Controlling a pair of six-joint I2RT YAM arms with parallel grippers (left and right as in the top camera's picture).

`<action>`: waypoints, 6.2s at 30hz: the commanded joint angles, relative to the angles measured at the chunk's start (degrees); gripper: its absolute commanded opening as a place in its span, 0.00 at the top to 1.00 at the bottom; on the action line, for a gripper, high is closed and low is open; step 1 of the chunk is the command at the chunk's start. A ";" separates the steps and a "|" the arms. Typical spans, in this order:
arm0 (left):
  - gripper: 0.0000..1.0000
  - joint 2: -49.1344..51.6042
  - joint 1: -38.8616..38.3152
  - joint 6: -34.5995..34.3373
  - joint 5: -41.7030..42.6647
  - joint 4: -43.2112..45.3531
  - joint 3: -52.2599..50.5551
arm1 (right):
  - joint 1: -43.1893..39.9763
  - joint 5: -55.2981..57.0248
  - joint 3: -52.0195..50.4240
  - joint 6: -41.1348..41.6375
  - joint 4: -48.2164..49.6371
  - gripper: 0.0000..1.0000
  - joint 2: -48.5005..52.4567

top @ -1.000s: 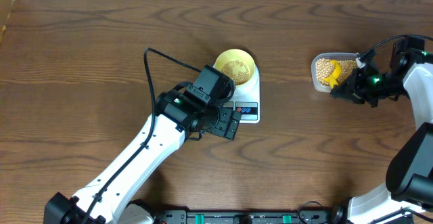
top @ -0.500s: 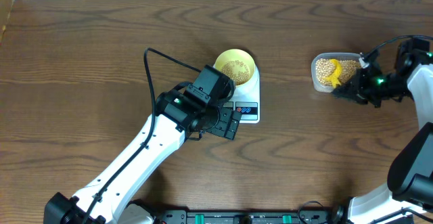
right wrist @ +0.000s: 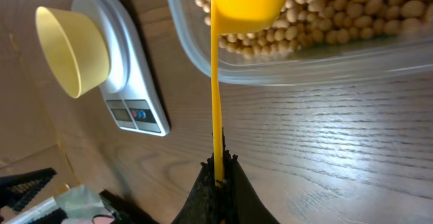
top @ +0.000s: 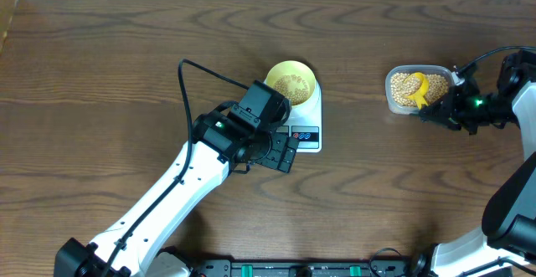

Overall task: Scoop item into bowl and weigh 50g on scale
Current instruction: 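Scoop soybeans and lift the scoop out of the tub with right, then carry the filled scoop left over the yellow bowl on the scale, then tilt the scoop with the right gripper to pour soybeans into bowl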

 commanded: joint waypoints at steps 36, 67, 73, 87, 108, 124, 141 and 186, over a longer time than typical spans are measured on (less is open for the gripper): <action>0.09 -0.83 -0.09 1.20 -0.76 0.00 0.11 | -4.28 -15.08 -0.04 -6.99 -2.16 0.99 0.46; 0.09 -0.83 -0.09 1.20 -0.74 0.00 0.11 | 14.64 -16.50 15.96 -4.42 -5.90 0.99 -0.57; 0.09 -0.83 -0.09 1.20 -0.76 0.00 0.11 | 20.59 -16.52 15.98 -1.75 -3.41 0.99 -0.57; 0.09 -0.83 -0.09 1.20 -0.76 0.00 0.11 | 31.08 -14.01 15.98 -0.04 -1.66 0.99 -0.57; 0.09 -0.83 -0.09 1.20 -0.76 0.00 0.11 | 33.29 -4.17 15.80 -0.37 -4.04 0.99 -0.57; 0.09 -0.83 -0.09 1.20 -0.76 0.00 0.11 | 38.03 7.34 15.74 -0.72 -1.22 0.99 -0.55; 0.09 -0.83 -0.09 1.22 -0.76 0.00 0.11 | 41.66 16.17 15.61 -2.58 2.21 0.99 -0.55; 0.09 -0.83 -0.09 1.20 -0.76 0.00 0.11 | 47.78 30.75 15.54 -8.68 5.20 0.99 -0.55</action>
